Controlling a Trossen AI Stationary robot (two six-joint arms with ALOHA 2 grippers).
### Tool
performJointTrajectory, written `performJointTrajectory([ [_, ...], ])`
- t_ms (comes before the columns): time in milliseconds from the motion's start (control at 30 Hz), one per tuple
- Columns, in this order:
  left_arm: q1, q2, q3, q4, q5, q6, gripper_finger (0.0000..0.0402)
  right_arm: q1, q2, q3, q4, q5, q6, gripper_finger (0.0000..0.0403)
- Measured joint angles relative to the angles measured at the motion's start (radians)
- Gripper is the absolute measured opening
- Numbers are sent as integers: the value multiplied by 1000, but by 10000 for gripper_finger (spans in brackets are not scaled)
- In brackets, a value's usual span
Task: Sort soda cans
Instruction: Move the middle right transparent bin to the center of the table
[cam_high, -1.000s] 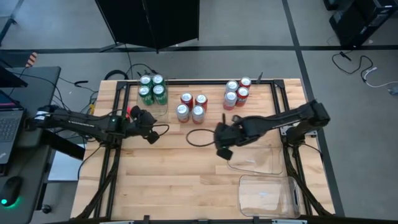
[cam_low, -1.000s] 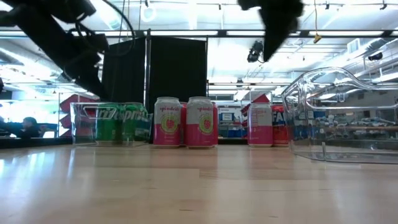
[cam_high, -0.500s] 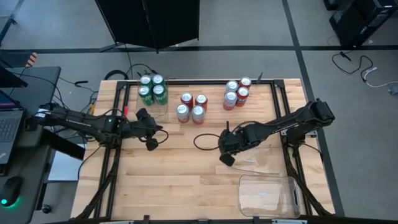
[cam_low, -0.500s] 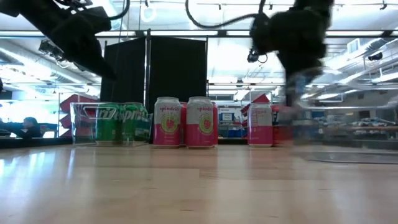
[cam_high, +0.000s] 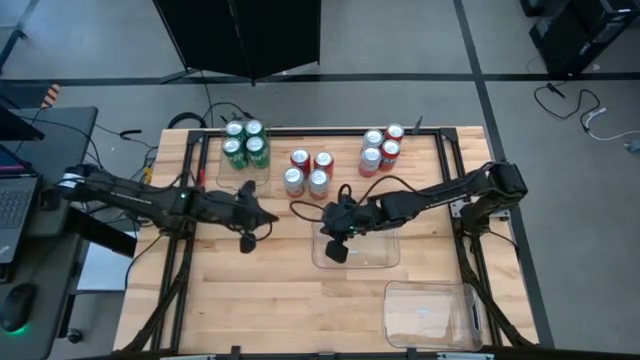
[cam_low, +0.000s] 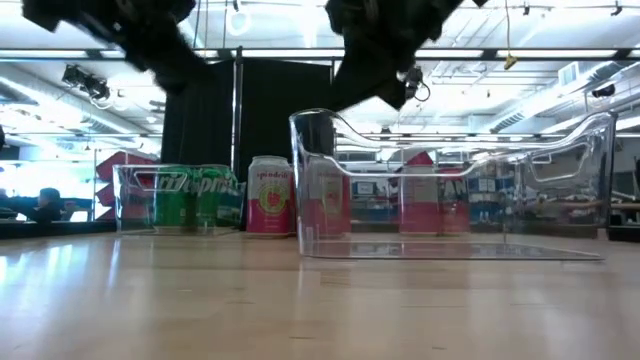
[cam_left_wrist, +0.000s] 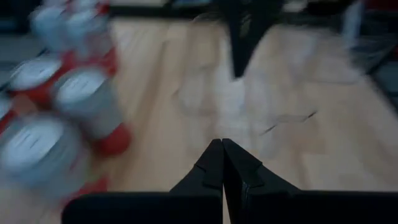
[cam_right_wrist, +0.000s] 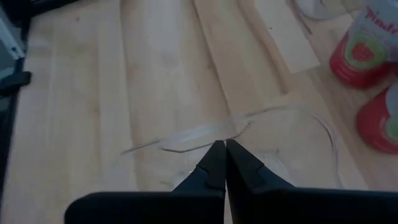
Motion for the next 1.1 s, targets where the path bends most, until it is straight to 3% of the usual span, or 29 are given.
performJointTrajectory([
  [167,4,124,2,156,97,80,0,32,-15,109,-239,22,24,0],
  [367,16,293,121,169,138,159,0,53,-17,173,-538,93,147,0],
  [500,21,408,224,106,142,234,0,63,-16,172,-715,111,281,0],
  [733,52,553,343,26,141,304,0,103,-42,172,-1024,256,612,0],
  [867,60,573,357,-61,140,310,0,104,-49,158,-1183,275,814,0],
  [1100,60,450,326,-174,83,212,0,59,-50,83,-1156,244,812,0],
])
